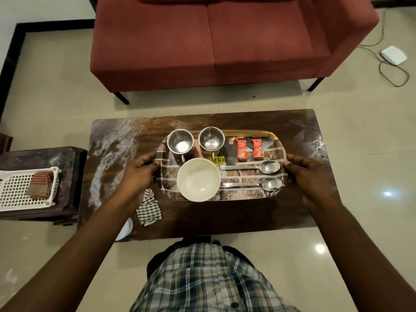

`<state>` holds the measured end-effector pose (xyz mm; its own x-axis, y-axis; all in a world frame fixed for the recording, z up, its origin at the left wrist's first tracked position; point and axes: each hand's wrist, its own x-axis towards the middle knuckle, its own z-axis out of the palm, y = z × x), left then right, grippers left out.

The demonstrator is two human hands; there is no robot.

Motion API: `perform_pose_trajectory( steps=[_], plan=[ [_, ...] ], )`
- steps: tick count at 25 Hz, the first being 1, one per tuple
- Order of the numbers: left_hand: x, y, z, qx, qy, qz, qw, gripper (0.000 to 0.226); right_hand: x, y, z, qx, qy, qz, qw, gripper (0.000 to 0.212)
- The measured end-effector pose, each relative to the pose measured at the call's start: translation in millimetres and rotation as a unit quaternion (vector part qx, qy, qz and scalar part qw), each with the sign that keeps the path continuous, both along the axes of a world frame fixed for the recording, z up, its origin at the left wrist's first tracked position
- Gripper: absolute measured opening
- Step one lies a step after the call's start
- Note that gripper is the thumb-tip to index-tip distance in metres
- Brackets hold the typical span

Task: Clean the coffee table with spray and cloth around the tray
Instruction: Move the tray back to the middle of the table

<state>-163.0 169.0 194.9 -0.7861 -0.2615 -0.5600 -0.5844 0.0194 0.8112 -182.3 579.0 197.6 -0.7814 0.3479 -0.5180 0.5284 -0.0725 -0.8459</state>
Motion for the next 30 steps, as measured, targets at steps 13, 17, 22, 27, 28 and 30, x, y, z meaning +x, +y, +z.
perform_pose_trajectory(
  steps=[13,17,22,27,28,30],
  plan=[
    [-65,13,-128,-0.067,-0.098,0.054,0.991,0.039,-87,-14,-134,0.011,-0.100,0.036,0.994,0.023],
    [-82,17,-185,-0.083,-0.121,0.058,0.988,0.040,-109,-12,-192,0.032,-0.124,0.032,0.991,0.016],
    [-96,20,-241,-0.111,-0.152,0.061,0.980,0.043,-120,-12,-250,0.041,-0.163,0.016,0.986,0.018],
    [-109,16,-285,-0.115,-0.159,0.038,0.980,0.048,-127,-13,-292,0.046,-0.194,-0.001,0.980,0.022],
    [-112,16,-292,-0.117,-0.162,0.034,0.979,0.048,-129,-13,-297,0.050,-0.195,-0.003,0.980,0.022],
    [-118,16,-296,-0.129,-0.165,0.025,0.977,0.048,-131,-18,-301,0.054,-0.195,-0.003,0.979,0.023]
  ],
)
